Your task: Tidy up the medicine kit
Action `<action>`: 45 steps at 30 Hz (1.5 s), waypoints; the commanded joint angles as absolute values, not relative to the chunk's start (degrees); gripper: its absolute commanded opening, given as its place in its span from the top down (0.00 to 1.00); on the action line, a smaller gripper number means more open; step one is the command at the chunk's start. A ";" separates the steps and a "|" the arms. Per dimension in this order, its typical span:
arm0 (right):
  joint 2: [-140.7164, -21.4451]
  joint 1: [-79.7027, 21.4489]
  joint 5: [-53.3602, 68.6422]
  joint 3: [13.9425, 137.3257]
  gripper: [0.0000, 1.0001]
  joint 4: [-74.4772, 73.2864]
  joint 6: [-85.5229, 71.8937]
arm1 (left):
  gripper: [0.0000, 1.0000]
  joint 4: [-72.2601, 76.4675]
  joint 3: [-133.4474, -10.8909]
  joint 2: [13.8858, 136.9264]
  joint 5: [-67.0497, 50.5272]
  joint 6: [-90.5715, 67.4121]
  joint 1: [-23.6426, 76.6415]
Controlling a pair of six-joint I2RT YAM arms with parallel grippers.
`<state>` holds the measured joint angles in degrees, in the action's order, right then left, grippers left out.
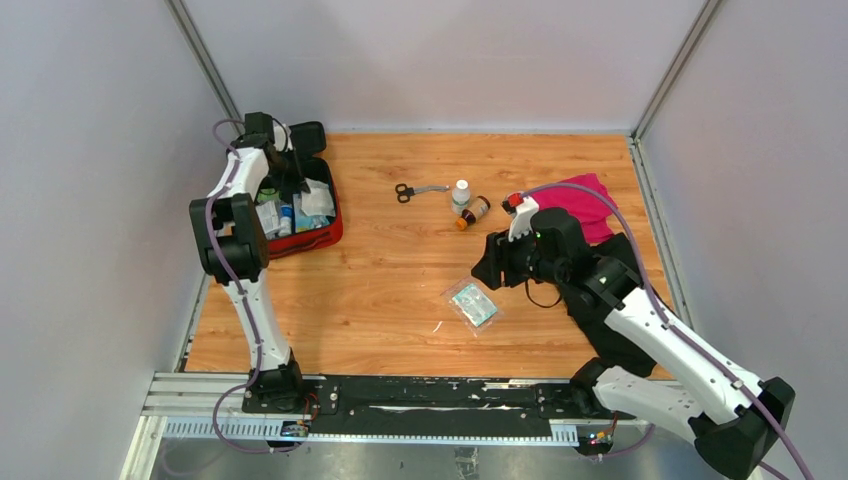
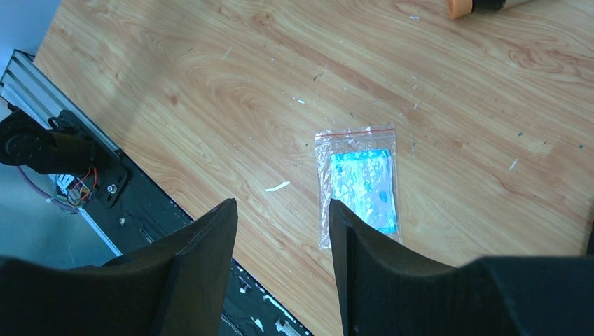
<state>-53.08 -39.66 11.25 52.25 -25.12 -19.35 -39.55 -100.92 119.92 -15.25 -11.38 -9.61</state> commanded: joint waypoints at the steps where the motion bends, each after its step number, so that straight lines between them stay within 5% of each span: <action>1: -53.77 -40.29 10.29 52.82 0.44 -27.07 -18.30 | 0.69 -41.04 -102.56 120.06 -11.14 -9.85 -9.93; 4: -54.32 -40.26 10.46 52.77 0.44 -27.07 -18.44 | 0.49 -41.06 -101.32 119.25 -6.55 -9.32 -9.93; 8: -54.93 -40.27 10.18 52.96 0.44 -27.07 -18.33 | 0.36 -41.00 -99.89 116.75 -2.39 -9.55 -9.93; 16: -55.41 -40.33 7.20 52.58 0.44 -27.07 -19.89 | 0.35 -39.09 -95.93 105.68 -1.03 -10.94 -7.88; 25: -53.99 -40.28 2.36 51.16 0.44 -27.88 -21.98 | 0.31 -31.07 -91.26 97.99 -6.20 -6.10 6.23; 32: -51.84 -40.25 1.82 50.65 0.44 -30.20 -21.71 | 0.26 -32.25 -98.51 107.85 -8.91 2.85 17.44; 45: -48.21 -40.20 0.07 49.34 0.44 -34.40 -21.40 | 0.10 -32.45 -112.49 128.05 -12.72 2.87 20.96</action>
<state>-48.45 -39.66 1.34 50.06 -31.73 -21.41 -32.27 -108.60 125.12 -10.39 2.17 20.01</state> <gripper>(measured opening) 0.556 0.891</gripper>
